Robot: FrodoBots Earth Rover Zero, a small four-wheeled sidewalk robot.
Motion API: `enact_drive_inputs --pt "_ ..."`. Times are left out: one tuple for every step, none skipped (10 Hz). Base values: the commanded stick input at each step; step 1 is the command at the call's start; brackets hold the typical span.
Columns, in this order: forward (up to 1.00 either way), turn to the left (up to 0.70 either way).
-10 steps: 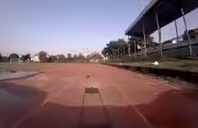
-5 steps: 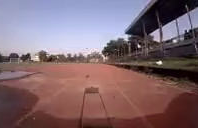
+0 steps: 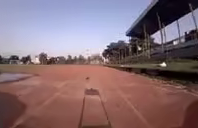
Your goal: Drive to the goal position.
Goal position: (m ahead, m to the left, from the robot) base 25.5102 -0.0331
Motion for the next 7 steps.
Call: enact_drive_inputs --pt "0.7 0.0" --pt "0.7 0.0" --pt "0.7 0.0" --pt "0.7 0.0" --pt "0.7 0.0" --pt "0.7 0.0" --pt "0.7 0.0"
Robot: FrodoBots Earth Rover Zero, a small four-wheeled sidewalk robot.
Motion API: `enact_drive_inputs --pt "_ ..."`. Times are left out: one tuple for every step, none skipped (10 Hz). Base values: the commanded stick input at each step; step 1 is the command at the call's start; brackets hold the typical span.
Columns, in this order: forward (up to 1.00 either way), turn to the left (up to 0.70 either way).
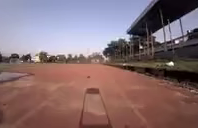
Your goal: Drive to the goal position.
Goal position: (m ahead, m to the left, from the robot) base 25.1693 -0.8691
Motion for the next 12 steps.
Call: enact_drive_inputs --pt "0.7 0.0" --pt "0.7 0.0" --pt "0.7 0.0" --pt "0.7 0.0" --pt "0.7 0.0" --pt "0.7 0.0" --pt "0.7 -0.03" --pt "0.7 -0.11" --pt "0.7 -0.14" --pt "0.7 -0.12" --pt "0.7 -0.02" --pt "0.7 0.0"
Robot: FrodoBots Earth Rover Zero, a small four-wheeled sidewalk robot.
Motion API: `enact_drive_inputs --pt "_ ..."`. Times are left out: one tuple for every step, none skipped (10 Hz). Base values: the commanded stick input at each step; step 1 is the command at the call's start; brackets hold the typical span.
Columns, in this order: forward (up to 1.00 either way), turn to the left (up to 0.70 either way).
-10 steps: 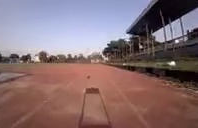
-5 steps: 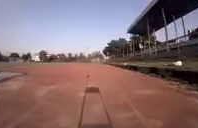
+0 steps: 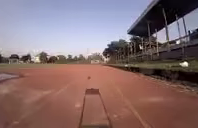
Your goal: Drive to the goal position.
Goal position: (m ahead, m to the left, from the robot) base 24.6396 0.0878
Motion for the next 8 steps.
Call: enact_drive_inputs --pt "0.7 0.0" --pt "0.7 0.0" --pt "0.7 0.0" --pt "0.7 0.0" --pt "0.7 0.0" --pt "0.7 0.0" --pt "0.7 0.0" --pt "0.7 0.0"
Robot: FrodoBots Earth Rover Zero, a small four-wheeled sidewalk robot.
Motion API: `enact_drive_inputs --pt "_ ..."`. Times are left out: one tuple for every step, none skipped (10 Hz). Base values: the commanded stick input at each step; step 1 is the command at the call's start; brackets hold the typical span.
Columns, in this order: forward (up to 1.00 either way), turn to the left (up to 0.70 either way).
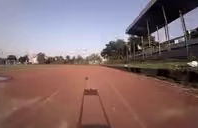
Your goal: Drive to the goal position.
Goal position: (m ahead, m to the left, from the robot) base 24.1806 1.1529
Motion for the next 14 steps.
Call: enact_drive_inputs --pt "0.7 0.0" --pt "0.7 0.0" --pt "0.7 0.0" --pt "0.7 0.0" --pt "0.7 0.0" --pt "0.7 0.0" --pt "0.7 0.0" --pt "0.7 0.0" --pt "0.7 0.0" --pt "0.7 0.0" --pt "0.7 0.0" --pt "0.7 0.0" --pt "0.7 0.0" --pt "0.7 0.0"
